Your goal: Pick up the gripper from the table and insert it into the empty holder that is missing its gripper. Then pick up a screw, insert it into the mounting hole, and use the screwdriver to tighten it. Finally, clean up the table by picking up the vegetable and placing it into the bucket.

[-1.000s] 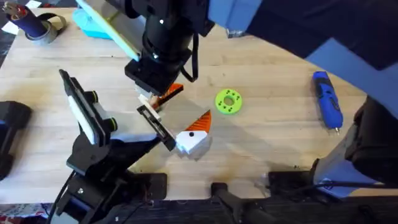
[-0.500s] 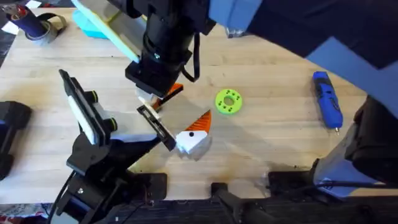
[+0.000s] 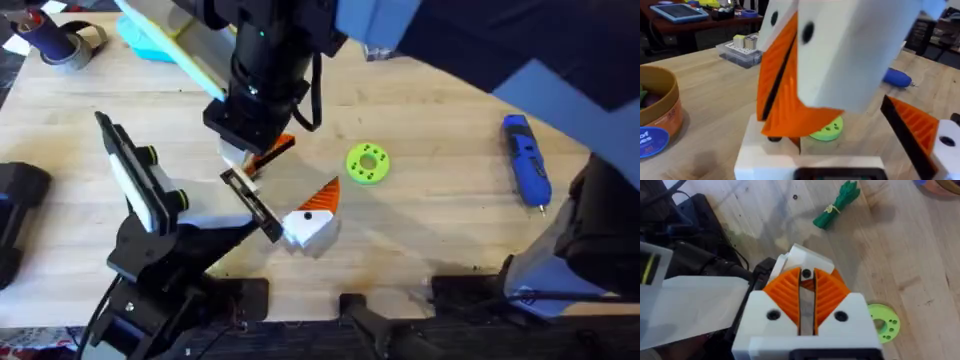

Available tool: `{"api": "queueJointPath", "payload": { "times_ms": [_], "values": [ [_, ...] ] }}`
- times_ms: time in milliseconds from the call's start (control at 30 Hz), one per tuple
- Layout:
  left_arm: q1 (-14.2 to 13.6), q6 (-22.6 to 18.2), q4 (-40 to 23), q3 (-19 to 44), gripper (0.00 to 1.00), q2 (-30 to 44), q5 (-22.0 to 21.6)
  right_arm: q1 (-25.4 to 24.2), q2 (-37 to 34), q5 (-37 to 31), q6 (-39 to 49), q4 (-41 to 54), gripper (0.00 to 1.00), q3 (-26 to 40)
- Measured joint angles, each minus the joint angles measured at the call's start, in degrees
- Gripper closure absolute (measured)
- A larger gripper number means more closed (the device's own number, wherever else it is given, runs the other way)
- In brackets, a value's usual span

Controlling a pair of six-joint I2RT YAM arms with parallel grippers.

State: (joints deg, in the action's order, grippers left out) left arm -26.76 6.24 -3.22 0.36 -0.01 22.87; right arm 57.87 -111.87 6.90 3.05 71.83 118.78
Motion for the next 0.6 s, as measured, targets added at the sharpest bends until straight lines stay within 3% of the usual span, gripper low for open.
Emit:
{"api": "queueJointPath", "payload": {
  "times_ms": [100,300,367,600],
  "values": [
    [0.00,0.00,0.00,0.00,0.010,0.00,0.00,0.00,0.00,0.00,-0.09,0.01,0.748,0.00],
    [0.01,0.25,-0.02,0.00,0.010,0.00,-0.37,-0.68,0.00,-2.10,0.31,0.08,0.051,0.24],
    [0.00,0.25,-0.02,0.00,0.010,0.00,-0.39,-1.15,0.00,-2.19,0.28,0.10,0.011,0.33],
    [0.00,0.24,-0.02,0.00,0.010,0.00,-0.35,-1.63,0.00,-1.64,0.18,0.47,0.006,0.33]
  ]
}}
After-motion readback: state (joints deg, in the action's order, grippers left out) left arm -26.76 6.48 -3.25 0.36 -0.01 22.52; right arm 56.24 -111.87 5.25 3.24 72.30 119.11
